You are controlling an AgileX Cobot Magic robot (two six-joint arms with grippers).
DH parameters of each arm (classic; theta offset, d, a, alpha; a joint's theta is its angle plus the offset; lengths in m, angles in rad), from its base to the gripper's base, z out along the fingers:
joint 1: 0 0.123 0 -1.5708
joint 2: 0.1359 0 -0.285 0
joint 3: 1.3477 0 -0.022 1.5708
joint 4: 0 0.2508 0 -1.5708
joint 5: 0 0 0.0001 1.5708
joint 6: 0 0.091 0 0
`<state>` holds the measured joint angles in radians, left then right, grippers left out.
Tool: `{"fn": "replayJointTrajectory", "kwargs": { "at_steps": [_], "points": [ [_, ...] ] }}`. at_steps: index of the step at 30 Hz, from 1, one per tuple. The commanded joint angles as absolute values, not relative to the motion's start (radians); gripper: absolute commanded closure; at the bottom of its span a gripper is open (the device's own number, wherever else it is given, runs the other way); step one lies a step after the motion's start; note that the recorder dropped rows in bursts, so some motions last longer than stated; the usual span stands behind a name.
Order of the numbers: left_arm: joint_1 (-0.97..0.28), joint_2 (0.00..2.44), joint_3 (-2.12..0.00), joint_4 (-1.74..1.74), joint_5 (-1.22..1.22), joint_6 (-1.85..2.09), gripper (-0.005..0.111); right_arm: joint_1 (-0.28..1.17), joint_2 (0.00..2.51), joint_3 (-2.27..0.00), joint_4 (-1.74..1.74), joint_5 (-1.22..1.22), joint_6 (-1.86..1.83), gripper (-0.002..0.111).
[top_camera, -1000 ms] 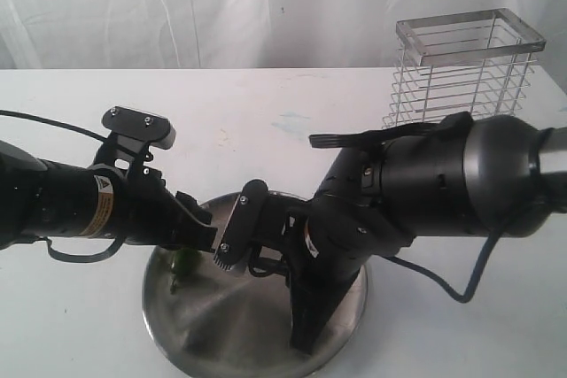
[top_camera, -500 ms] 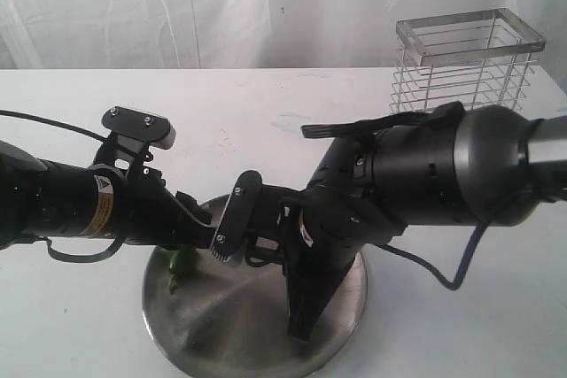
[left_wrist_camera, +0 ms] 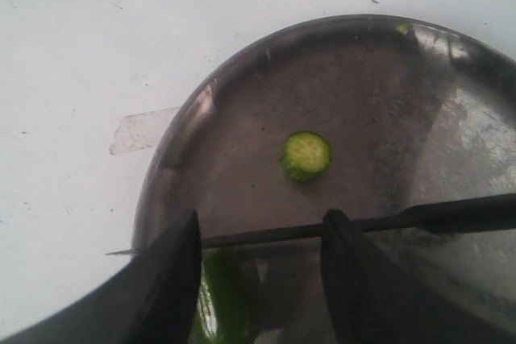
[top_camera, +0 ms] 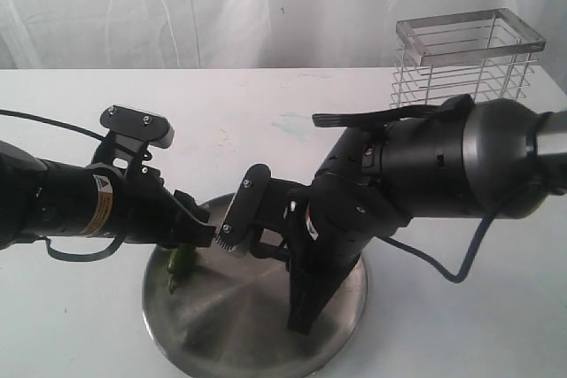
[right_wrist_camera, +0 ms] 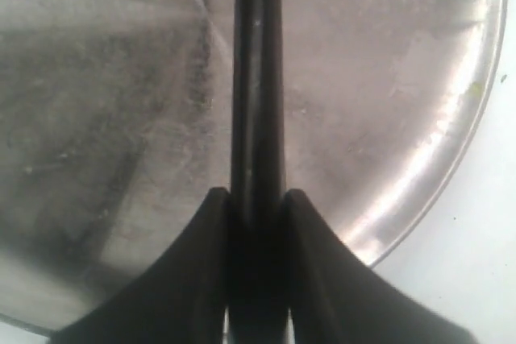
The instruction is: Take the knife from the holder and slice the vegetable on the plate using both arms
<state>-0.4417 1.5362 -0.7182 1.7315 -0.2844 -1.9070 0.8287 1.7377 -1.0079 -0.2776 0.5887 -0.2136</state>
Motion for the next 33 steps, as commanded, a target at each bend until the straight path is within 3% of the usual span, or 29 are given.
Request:
{"fn": "replayJointTrajectory", "kwargs": {
  "at_steps": [1, 33],
  "points": [
    [-0.441, 1.524, -0.711, 1.744, -0.272, -1.913, 0.056, 0.824, 1.721, -1.015, -0.176, 0.586, -0.272, 0.108],
    [-0.441, 1.524, -0.711, 1.744, -0.285, -1.913, 0.056, 0.826, 1.757, -1.015, -0.177, 0.557, -0.312, 0.108]
  ]
}}
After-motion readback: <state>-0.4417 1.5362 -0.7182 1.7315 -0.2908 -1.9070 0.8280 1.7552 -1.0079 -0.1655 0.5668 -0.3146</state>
